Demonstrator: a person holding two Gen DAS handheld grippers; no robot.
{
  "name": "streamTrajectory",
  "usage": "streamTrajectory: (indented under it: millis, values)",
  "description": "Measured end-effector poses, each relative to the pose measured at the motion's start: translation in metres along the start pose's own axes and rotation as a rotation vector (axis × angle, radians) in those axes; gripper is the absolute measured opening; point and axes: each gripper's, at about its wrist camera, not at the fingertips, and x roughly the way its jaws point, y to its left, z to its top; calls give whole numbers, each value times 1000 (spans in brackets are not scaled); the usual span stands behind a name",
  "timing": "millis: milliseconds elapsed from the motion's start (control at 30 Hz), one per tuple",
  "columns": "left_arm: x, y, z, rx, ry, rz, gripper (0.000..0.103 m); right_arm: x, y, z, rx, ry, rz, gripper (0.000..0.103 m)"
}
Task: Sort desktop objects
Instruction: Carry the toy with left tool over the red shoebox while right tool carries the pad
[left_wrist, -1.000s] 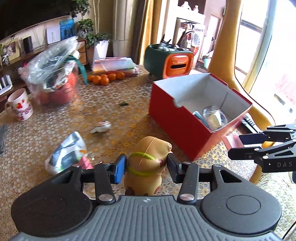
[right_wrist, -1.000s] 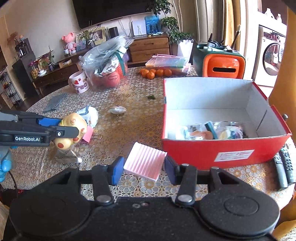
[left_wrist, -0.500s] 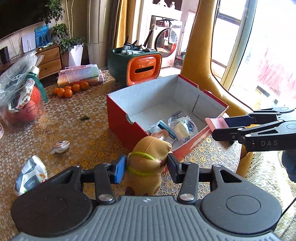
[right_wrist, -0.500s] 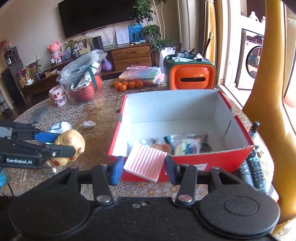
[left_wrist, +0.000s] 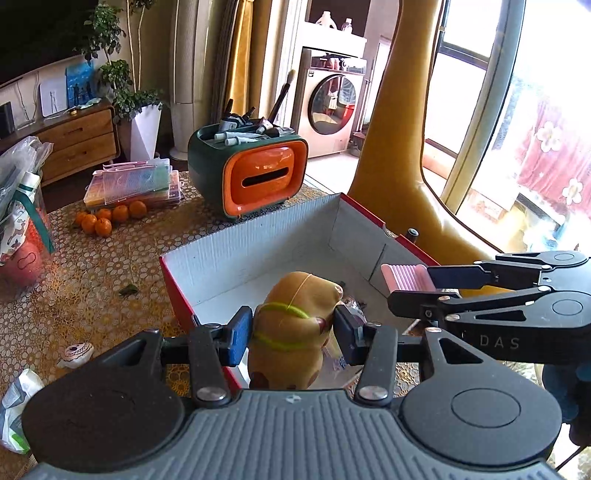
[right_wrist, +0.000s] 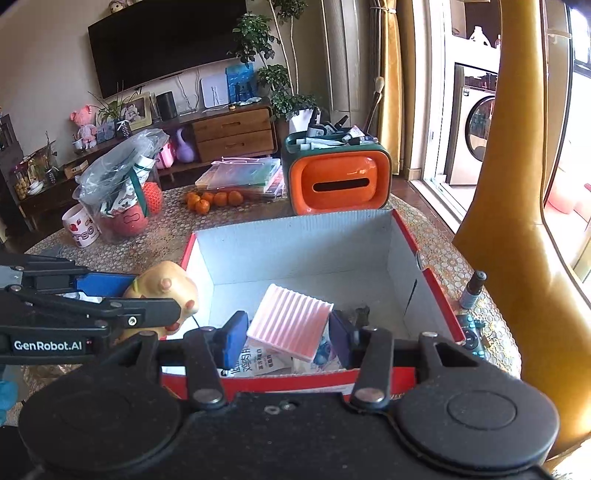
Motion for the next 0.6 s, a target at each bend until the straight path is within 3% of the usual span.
streamTrajectory:
  millis: [600]
  values:
    - [107,3,28,59,164,69,47,88,-38,25,-67,96,-66,47]
